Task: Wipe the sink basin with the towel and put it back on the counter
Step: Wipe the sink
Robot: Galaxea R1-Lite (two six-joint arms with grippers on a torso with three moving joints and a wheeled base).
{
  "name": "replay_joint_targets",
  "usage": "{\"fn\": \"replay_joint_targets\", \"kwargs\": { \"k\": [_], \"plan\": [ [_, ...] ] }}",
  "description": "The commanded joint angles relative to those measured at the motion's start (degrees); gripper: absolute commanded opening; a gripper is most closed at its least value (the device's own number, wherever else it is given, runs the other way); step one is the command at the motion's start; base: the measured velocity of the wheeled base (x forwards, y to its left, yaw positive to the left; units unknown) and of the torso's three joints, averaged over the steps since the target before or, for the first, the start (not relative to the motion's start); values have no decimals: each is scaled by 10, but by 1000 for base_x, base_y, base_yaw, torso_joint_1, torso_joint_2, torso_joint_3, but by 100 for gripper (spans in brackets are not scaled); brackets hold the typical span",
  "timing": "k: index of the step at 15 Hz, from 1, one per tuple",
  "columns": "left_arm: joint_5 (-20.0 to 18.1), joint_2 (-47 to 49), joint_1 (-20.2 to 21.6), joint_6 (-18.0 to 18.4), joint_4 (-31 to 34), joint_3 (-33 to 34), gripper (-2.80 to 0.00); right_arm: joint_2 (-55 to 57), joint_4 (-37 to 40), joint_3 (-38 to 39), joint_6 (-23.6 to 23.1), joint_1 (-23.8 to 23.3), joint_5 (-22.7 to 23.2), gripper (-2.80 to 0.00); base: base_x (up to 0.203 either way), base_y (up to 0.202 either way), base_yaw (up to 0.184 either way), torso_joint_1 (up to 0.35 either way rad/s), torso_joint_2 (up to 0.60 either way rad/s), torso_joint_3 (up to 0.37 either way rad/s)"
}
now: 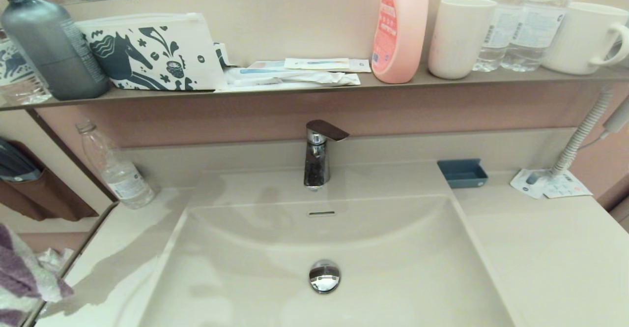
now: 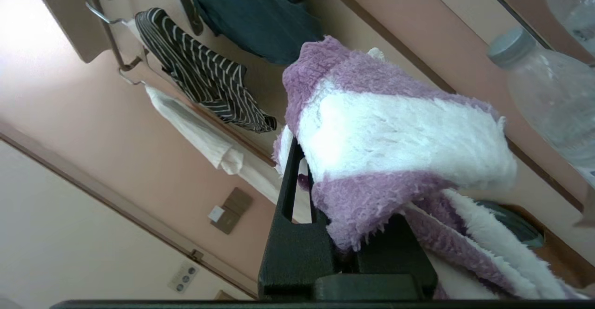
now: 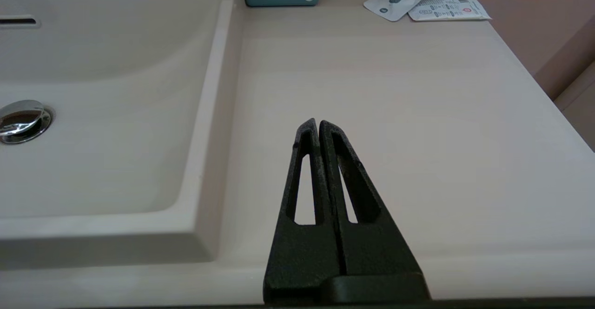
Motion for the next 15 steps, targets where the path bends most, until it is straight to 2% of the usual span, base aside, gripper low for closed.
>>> {"fn": "replay_joint_targets", "kwargs": {
  "k": [1,2,5,6,7,8,10,12,15],
  "plan": [
    [2,6,-1,-2,2,0,-280,0,0,0,0,0,0,-280,0,0,0,0,0,0],
    [2,10,-4,-22,2,0,-280,0,0,0,0,0,0,-280,0,0,0,0,0,0],
    [0,16,-11,-123,19,28,-280,0,0,0,0,0,0,-280,0,0,0,0,0,0],
    [0,15,-13,-141,26,35,-280,0,0,0,0,0,0,-280,0,0,0,0,0,0],
    [-1,11,-14,-196,43,51,-280,0,0,0,0,0,0,-280,0,0,0,0,0,0],
    [-2,5,-14,-256,69,76,-280,0,0,0,0,0,0,-280,0,0,0,0,0,0],
    [-3,-15,-13,-348,114,126,-280,0,0,0,0,0,0,-280,0,0,0,0,0,0],
    [-10,-43,-11,-407,132,185,-280,0,0,0,0,0,0,-280,0,0,0,0,0,0],
    [-43,-95,-9,-490,138,309,-280,0,0,0,0,0,0,-280,0,0,0,0,0,0]
  ]
}}
